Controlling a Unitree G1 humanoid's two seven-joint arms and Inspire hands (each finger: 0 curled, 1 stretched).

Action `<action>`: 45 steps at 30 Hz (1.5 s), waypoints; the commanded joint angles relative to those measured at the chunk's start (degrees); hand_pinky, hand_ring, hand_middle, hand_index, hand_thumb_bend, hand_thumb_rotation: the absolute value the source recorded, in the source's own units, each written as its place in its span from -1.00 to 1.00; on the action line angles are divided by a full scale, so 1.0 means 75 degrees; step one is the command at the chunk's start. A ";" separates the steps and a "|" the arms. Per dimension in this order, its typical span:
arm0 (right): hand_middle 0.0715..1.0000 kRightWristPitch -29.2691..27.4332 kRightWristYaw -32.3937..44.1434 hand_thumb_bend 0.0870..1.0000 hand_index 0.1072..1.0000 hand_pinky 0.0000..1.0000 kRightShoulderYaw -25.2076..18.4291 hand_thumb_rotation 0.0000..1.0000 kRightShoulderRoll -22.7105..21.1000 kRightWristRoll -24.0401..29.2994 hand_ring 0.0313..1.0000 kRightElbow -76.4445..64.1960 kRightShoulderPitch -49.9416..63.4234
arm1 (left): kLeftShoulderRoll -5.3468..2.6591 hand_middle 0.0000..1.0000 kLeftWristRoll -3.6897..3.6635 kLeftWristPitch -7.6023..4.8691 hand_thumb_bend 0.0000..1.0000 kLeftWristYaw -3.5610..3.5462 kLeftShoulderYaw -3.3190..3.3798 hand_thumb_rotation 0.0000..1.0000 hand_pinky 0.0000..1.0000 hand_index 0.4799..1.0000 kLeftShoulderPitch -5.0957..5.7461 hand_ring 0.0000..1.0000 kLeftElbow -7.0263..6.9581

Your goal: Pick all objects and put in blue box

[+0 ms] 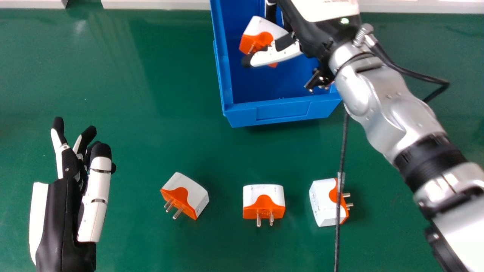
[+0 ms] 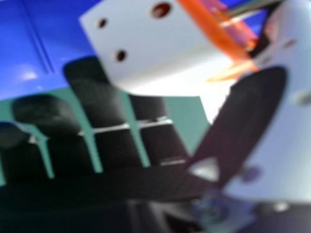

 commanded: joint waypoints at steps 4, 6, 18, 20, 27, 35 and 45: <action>-0.86 0.0069 -0.0331 -0.34 -0.85 -0.95 -0.0018 -0.35 0.0139 0.0237 -0.92 0.0531 -0.0817 | 0.0014 0.90 -0.0137 -0.0149 -0.34 -0.0033 0.0072 0.77 0.62 0.88 0.0067 0.85 -0.0173; -0.86 0.0050 -0.0381 -0.34 -0.85 -0.95 -0.0044 -0.48 0.0202 0.0333 -0.92 0.0694 -0.0876 | 0.0027 0.90 -0.0159 -0.0159 -0.34 -0.0046 0.0084 0.77 0.62 0.87 0.0076 0.85 -0.0176; 0.67 0.0481 -0.0160 0.04 0.58 0.32 0.0436 -0.32 0.0054 0.0157 0.61 0.0399 -0.0741 | 0.0019 0.90 -0.0134 -0.0145 -0.30 -0.0050 0.0075 0.77 0.60 0.85 0.0072 0.84 -0.0197; 0.89 0.0488 -0.0216 0.04 0.82 0.49 0.0418 -0.21 0.0028 0.0174 0.83 0.0314 -0.0687 | 0.0013 0.89 -0.0126 -0.0135 -0.29 -0.0049 0.0059 0.76 0.60 0.84 0.0069 0.83 -0.0209; 1.00 0.0594 -0.0189 0.00 0.90 0.59 0.0273 -0.16 -0.0052 0.0306 0.94 -0.0018 -0.0493 | 0.0027 0.89 -0.0082 -0.0089 -0.29 -0.0050 0.0033 0.76 0.60 0.84 0.0026 0.83 -0.0220; 1.00 0.0929 0.0127 -0.05 0.90 0.64 0.0089 -0.20 -0.0237 0.0549 0.95 -0.1147 0.0160 | 0.0021 0.89 -0.0037 -0.0063 -0.28 -0.0026 0.0005 0.75 0.60 0.84 -0.0007 0.83 -0.0191; 0.99 0.1956 0.0816 -0.17 0.91 0.74 -0.0393 -0.24 -0.0630 0.0462 0.94 -0.5876 0.3369 | 0.0051 0.90 -0.0125 -0.0060 -0.29 -0.0075 0.0036 0.76 0.63 0.85 -0.0060 0.84 -0.0165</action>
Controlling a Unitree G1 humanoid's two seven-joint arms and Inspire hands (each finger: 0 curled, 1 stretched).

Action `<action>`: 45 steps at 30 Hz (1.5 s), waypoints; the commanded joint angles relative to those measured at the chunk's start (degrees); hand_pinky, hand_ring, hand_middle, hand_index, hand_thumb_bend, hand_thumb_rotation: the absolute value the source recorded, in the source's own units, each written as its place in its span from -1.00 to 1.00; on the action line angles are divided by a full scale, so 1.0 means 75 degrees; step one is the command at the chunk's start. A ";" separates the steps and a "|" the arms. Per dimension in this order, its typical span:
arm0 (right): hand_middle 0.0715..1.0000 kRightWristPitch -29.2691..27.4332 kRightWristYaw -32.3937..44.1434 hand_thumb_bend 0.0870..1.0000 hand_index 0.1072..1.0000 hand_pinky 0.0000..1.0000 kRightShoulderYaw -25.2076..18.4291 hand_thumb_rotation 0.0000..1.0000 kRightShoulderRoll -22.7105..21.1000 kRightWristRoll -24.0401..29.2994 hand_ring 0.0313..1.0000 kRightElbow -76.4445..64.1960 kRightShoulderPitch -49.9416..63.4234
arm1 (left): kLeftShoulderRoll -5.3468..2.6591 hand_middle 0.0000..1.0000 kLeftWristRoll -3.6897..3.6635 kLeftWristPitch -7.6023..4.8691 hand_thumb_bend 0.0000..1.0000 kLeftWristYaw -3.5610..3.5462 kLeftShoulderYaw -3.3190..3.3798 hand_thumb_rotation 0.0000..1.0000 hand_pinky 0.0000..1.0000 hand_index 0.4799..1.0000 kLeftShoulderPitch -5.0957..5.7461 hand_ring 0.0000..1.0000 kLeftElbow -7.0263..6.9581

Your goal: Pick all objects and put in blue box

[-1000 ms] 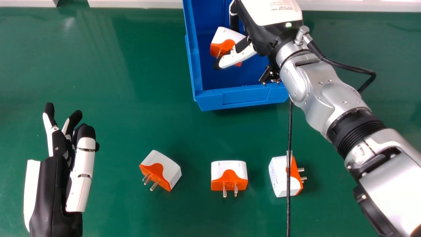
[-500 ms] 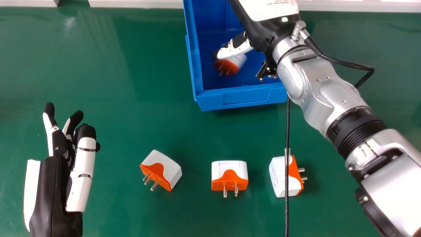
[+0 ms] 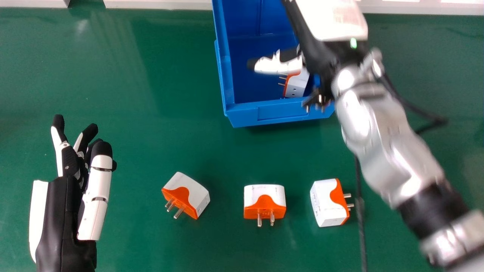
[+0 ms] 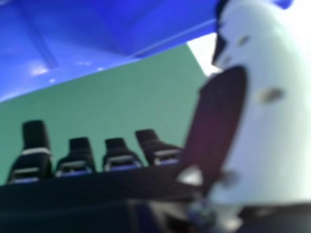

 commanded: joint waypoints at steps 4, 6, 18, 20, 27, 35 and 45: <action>0.99 0.0225 0.0342 -0.20 0.91 0.76 -0.0318 -0.25 -0.0442 -0.0256 0.93 -0.2695 0.1985 | 0.0052 0.90 -0.0151 -0.0095 -0.31 -0.0079 0.0080 0.75 0.62 0.85 0.0033 0.85 -0.0137; 0.98 0.0173 0.0484 -0.21 0.90 0.76 -0.0432 -0.25 -0.0574 -0.0261 0.93 -0.3385 0.2653 | 0.0051 0.90 -0.0165 -0.0094 -0.31 -0.0091 0.0095 0.75 0.61 0.85 0.0028 0.85 -0.0130; 0.95 -0.0828 0.1762 -0.18 0.87 0.76 -0.1581 -0.27 -0.2244 -0.0204 0.89 -0.5121 0.4918 | 0.0026 0.90 0.0008 0.0102 -0.34 -0.0024 0.0038 0.74 0.61 0.85 -0.0113 0.84 -0.0169; 0.95 -0.1012 0.2035 -0.18 0.87 0.77 -0.1768 -0.27 -0.2598 -0.0174 0.89 -0.5010 0.5060 | 0.0010 0.91 0.0062 0.0188 -0.36 -0.0010 0.0012 0.75 0.61 0.86 -0.0115 0.84 -0.0245; 0.92 -0.1749 0.2479 -0.15 0.85 0.77 -0.2107 -0.12 -0.3508 -0.0313 0.90 -0.4489 0.5333 | 0.0013 0.92 0.0039 0.0275 -0.34 -0.0025 0.0048 0.75 0.61 0.87 -0.0175 0.84 -0.0238; 0.89 -0.2409 0.2549 -0.10 0.82 0.74 -0.1947 -0.01 -0.3673 -0.0422 0.86 -0.3923 0.5147 | 0.0040 0.91 0.0022 0.0360 -0.34 -0.0049 0.0091 0.74 0.61 0.86 -0.0219 0.84 -0.0280; 0.92 -0.2634 0.3520 -0.09 0.88 0.80 -0.1708 0.07 -0.3515 -0.0092 0.88 -0.3200 0.4720 | 0.0049 0.92 -0.0052 0.0488 -0.36 -0.0080 0.0145 0.74 0.61 0.86 -0.0257 0.84 -0.0326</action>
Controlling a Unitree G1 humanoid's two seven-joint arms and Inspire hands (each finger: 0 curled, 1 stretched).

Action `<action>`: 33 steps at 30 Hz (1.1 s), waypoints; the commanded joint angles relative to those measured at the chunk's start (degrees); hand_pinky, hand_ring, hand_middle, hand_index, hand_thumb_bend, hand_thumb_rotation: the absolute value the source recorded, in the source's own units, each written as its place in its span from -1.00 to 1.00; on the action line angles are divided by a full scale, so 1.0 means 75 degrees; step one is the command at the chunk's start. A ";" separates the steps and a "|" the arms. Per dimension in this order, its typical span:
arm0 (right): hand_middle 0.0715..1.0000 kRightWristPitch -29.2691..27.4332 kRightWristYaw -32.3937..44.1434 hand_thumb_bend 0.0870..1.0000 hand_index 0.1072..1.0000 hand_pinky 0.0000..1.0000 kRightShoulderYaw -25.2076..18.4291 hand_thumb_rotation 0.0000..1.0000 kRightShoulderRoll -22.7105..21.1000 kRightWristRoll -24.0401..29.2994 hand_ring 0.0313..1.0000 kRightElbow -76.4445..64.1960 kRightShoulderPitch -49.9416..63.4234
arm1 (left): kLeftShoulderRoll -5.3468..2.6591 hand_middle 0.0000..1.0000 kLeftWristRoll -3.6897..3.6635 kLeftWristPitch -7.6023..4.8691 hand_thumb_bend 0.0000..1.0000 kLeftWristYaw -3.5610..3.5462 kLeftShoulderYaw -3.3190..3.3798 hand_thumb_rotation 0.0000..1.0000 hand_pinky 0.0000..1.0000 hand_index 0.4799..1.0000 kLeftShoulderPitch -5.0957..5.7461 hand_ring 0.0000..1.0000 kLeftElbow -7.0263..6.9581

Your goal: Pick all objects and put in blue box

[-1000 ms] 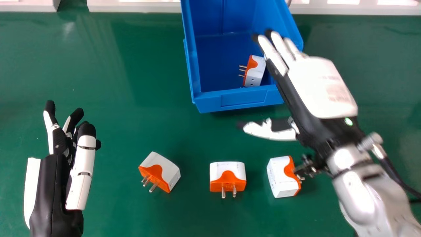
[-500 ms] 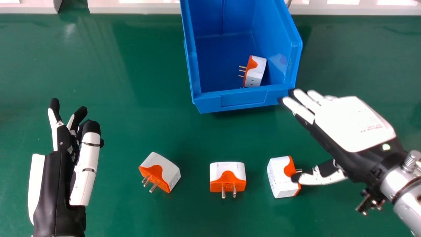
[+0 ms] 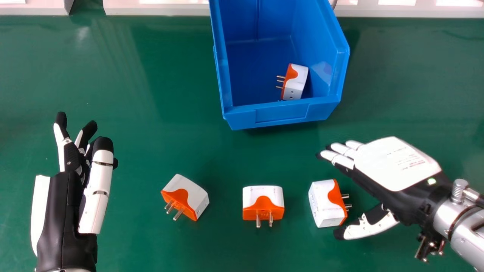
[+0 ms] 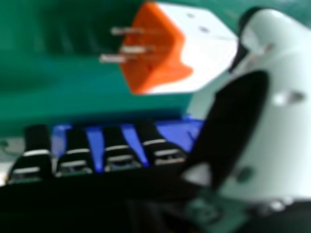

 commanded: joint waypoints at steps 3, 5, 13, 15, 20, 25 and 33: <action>0.92 0.0005 -0.0026 -0.12 0.86 0.81 0.0109 0.04 0.0118 -0.0085 0.88 0.0192 -0.0331 | 0.0027 0.92 -0.0046 0.0025 -0.37 0.0010 0.0053 0.74 0.60 0.86 -0.0007 0.84 -0.0243; 0.91 0.0048 -0.0065 -0.12 0.85 0.79 0.0228 0.03 0.0178 -0.0258 0.87 0.0362 -0.0439 | 0.0020 0.92 -0.0031 0.0049 -0.37 0.0014 0.0043 0.74 0.60 0.86 0.0007 0.84 -0.0281; 0.87 0.0180 0.0022 -0.10 0.81 0.71 0.0625 0.03 0.0263 -0.0710 0.81 0.0817 -0.0850 | 0.0010 0.92 -0.0033 0.0209 -0.39 0.0010 0.0034 0.74 0.59 0.87 0.0041 0.84 -0.0445; 0.87 0.0213 0.0029 -0.10 0.81 0.70 0.0733 0.03 0.0286 -0.0805 0.81 0.0957 -0.0970 | 0.0006 0.92 -0.0033 0.0240 -0.39 0.0003 0.0021 0.74 0.59 0.87 0.0064 0.84 -0.0500; 0.85 0.0208 -0.0011 -0.12 0.79 0.68 0.0942 0.01 0.0305 -0.0963 0.80 0.1299 -0.1225 | 0.0025 0.92 -0.0055 0.0305 -0.37 -0.0025 0.0032 0.74 0.59 0.87 0.0083 0.84 -0.0570; 0.80 0.0198 -0.0069 -0.13 0.75 0.65 0.1072 -0.01 0.0303 -0.1077 0.76 0.1414 -0.1307 | 0.0039 0.92 -0.0071 0.0359 -0.37 -0.0050 0.0050 0.76 0.59 0.89 0.0090 0.85 -0.0613; 0.44 0.0248 -0.0661 -0.16 0.43 0.36 0.1188 -0.31 0.0583 -0.1146 0.41 0.1871 -0.1513 | 0.0051 0.93 -0.0120 0.0546 -0.38 -0.0076 0.0093 0.76 0.59 0.89 0.0054 0.85 -0.0708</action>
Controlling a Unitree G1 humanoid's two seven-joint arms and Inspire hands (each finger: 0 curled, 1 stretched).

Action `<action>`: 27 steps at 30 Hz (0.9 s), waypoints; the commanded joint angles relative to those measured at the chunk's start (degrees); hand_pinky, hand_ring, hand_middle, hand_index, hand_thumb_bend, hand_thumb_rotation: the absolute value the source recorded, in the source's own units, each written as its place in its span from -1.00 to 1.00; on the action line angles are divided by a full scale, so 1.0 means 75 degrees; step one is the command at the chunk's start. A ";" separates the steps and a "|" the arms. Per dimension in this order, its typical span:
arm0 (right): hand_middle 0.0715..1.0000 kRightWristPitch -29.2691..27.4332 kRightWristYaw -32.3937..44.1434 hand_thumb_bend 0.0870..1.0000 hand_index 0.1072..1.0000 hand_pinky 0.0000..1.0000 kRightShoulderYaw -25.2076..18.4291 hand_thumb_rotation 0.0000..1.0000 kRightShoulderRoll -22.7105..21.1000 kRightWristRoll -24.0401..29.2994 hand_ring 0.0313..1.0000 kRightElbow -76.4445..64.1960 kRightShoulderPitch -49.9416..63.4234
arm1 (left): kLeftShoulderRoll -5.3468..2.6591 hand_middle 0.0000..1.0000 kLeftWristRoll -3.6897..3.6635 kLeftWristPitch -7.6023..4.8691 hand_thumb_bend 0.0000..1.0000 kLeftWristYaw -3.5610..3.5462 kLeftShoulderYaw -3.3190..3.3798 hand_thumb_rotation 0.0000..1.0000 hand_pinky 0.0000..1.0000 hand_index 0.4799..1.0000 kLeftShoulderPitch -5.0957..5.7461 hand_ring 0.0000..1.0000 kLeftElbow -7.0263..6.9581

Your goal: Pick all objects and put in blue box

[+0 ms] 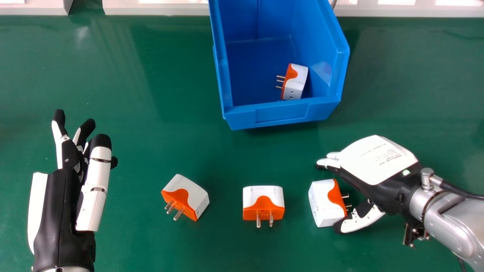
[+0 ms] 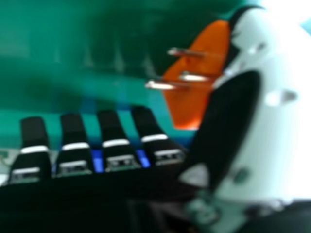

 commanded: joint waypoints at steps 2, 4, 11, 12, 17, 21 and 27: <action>0.13 0.0059 -0.0458 -0.11 0.13 -0.16 0.0005 -0.65 0.0168 0.0019 -0.15 0.0241 -0.0018 | 0.0048 0.93 -0.0039 0.0056 -0.39 -0.0010 0.0051 0.76 0.59 0.89 0.0004 0.85 -0.0252; 0.00 0.0040 -0.0763 -0.08 -0.02 -0.47 0.0024 -0.82 0.0191 -0.0063 -0.44 0.0364 -0.0009 | 0.0041 0.93 -0.0016 0.0114 -0.39 -0.0003 0.0038 0.76 0.59 0.89 0.0006 0.86 -0.0308; -0.43 0.0203 -0.0726 -0.07 -0.15 -0.83 0.0080 -0.87 0.0224 -0.0022 -0.77 0.0413 -0.0080 | 0.0042 0.93 -0.0018 0.0216 -0.41 -0.0004 0.0042 0.76 0.59 0.89 -0.0017 0.86 -0.0374; -0.60 0.0238 -0.0656 -0.07 -0.16 -0.89 0.0064 -0.83 0.0245 0.0057 -0.83 0.0388 -0.0064 | 0.0042 0.93 -0.0015 0.0217 -0.41 -0.0004 0.0040 0.75 0.59 0.89 -0.0018 0.86 -0.0376; -0.86 0.0412 -0.0413 -0.07 -0.18 -0.98 0.0009 -0.77 0.0319 0.0321 -0.93 0.0290 -0.0024 | 0.0038 0.93 -0.0007 0.0242 -0.42 0.0001 0.0031 0.74 0.59 0.89 -0.0048 0.86 -0.0394; -0.89 0.0483 -0.0338 -0.08 -0.19 -0.98 -0.0100 -0.75 0.0274 0.0488 -0.93 0.0043 0.0060 | 0.0035 0.93 -0.0046 0.0241 -0.43 -0.0010 0.0049 0.74 0.59 0.89 -0.0046 0.86 -0.0402; -0.86 0.0956 0.0168 -0.10 -0.19 -0.97 -0.0560 -0.72 0.0293 0.0964 -0.91 -0.0988 0.0521 | 0.0043 0.93 -0.0049 0.0255 -0.44 -0.0018 0.0064 0.74 0.59 0.89 -0.0055 0.86 -0.0413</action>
